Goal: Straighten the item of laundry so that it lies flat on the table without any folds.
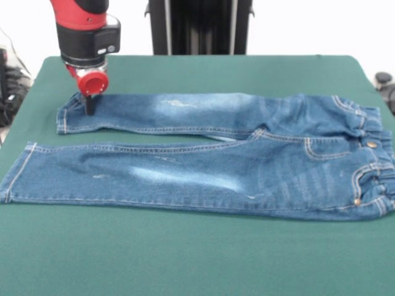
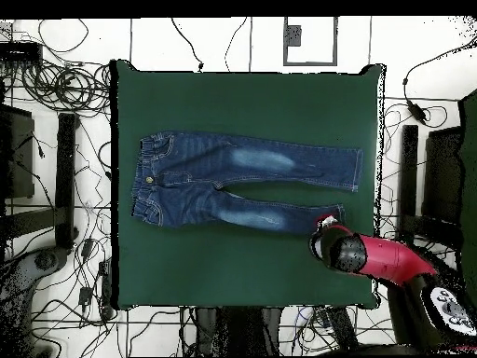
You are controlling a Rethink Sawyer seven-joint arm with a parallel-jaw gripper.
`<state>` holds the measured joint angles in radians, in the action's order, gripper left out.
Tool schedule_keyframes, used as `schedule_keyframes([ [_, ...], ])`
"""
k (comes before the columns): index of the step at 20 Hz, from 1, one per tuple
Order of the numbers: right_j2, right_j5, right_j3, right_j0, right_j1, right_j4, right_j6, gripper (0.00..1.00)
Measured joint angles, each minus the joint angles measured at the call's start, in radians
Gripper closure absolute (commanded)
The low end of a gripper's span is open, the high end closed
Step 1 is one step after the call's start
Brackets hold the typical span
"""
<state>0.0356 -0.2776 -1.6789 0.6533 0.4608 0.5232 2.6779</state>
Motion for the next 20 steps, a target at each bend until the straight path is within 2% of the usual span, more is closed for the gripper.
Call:
schedule_keyframes([
  [20,-0.034,0.035,0.000,-0.027,-0.005,-0.001,0.000,1.00],
])
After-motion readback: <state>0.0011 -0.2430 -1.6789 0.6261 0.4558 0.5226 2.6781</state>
